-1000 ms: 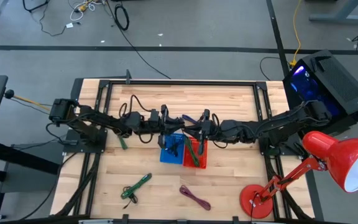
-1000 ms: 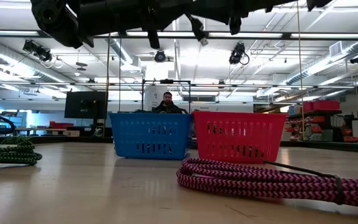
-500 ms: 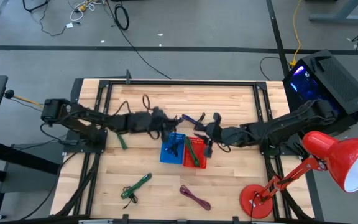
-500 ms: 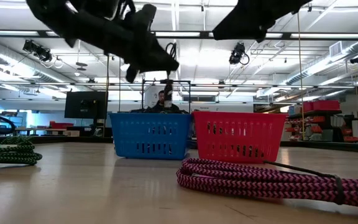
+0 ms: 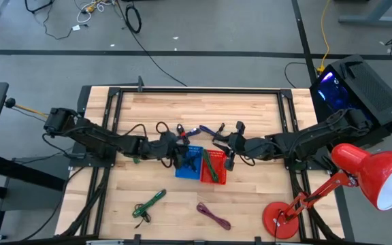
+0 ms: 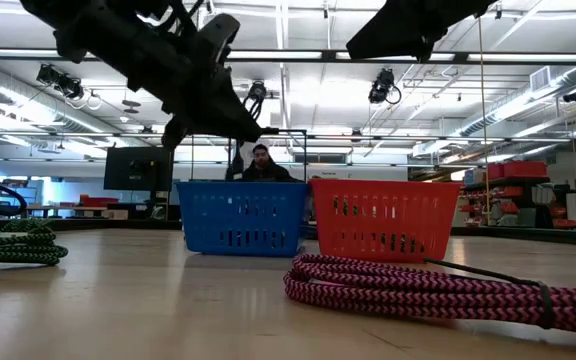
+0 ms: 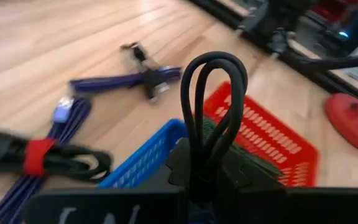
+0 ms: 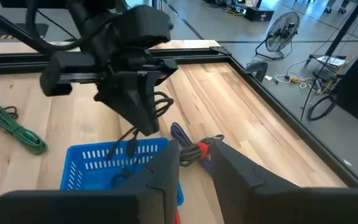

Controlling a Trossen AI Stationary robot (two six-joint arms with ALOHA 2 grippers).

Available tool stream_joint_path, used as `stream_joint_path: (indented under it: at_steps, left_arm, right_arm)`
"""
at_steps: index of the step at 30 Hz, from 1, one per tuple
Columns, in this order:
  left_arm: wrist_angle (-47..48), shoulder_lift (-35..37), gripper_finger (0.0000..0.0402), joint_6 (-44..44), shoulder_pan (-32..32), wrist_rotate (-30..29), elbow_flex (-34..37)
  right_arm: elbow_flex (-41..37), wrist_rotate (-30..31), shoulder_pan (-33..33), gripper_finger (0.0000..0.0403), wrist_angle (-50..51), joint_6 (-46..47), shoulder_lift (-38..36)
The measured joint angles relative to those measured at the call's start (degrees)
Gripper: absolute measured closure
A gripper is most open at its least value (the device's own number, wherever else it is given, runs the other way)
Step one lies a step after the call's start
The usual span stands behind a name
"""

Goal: Pick & Place USB Port
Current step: Put the black USB cable into the blue basket

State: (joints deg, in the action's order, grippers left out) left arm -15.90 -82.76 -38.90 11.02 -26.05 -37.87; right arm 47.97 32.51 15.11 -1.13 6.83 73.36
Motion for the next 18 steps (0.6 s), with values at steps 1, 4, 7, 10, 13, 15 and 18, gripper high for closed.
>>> stream_joint_path:
  at_steps: [1,4,7,10,13,15,18]
  left_arm:
    - [0.1,0.0,0.0372,-0.9,0.4,-0.1,0.0]
    - [0.0,0.0,0.0372,-3.0,1.6,0.1,0.0]
    - [0.0,-0.1,0.0372,-4.5,2.5,-0.8,0.0]
    - [0.0,-0.1,0.0372,-5.2,3.2,-1.9,0.0]
    - [0.1,-0.1,0.0372,-6.4,3.9,-2.2,0.0]
    - [0.1,-0.5,0.0372,-7.6,4.4,-2.2,0.0]
    - [0.7,-1.6,0.0372,-9.7,5.3,-1.7,0.0]
  right_arm:
    - [0.0,0.0,0.0,0.0309,0.0,0.0,0.0]
    - [0.0,0.0,0.0,0.0309,0.0,-0.4,0.0]
    - [0.0,0.0,0.0,0.0309,-0.1,-0.4,0.0]
    - [0.0,0.0,0.0,0.0309,-0.1,-0.7,0.0]
    - [0.0,0.0,0.0,0.0309,-0.1,-1.3,0.0]
    - [0.0,0.0,0.0,0.0309,-0.1,-1.3,0.0]
    - [0.0,0.0,0.0,0.0309,-0.1,-1.3,0.0]
